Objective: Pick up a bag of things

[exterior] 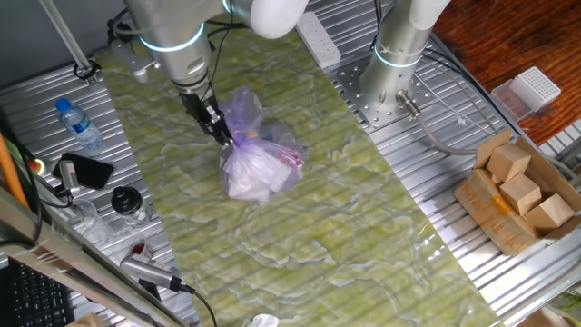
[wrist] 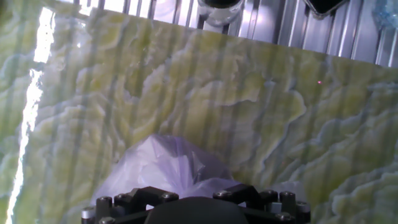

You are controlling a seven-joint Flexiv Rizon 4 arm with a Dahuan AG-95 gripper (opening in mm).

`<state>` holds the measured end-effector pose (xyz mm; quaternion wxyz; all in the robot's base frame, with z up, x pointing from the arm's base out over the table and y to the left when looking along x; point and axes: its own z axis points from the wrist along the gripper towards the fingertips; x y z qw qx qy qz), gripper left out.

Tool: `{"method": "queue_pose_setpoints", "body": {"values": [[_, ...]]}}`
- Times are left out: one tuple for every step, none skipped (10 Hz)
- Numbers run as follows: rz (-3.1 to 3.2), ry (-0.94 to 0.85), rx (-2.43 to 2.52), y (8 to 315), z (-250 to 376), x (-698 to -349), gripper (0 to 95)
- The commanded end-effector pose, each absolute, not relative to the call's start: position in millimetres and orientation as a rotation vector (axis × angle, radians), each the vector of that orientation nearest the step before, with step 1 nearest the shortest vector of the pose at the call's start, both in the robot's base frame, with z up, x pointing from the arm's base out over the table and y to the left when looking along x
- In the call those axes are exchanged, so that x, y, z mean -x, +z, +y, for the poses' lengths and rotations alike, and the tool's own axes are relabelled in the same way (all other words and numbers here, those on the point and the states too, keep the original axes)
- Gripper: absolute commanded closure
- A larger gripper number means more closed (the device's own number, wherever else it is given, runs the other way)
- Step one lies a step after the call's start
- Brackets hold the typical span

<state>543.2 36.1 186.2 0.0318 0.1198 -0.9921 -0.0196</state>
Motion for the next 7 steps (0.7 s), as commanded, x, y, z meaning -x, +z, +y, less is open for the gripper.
{"method": "queue_pose_setpoints", "body": {"values": [[-3.031,-0.068,-0.404,182,36,-543,0.0],[-3.010,-0.071,-0.428,179,35,-542,0.0],[-2.993,-0.074,-0.440,176,35,-542,0.0],[-2.982,-0.076,-0.460,173,34,-541,0.0],[-2.970,-0.079,-0.479,169,33,-539,0.0],[-2.963,-0.081,-0.486,165,33,-538,0.0],[-2.947,-0.087,-0.496,157,33,-531,0.0]]}}
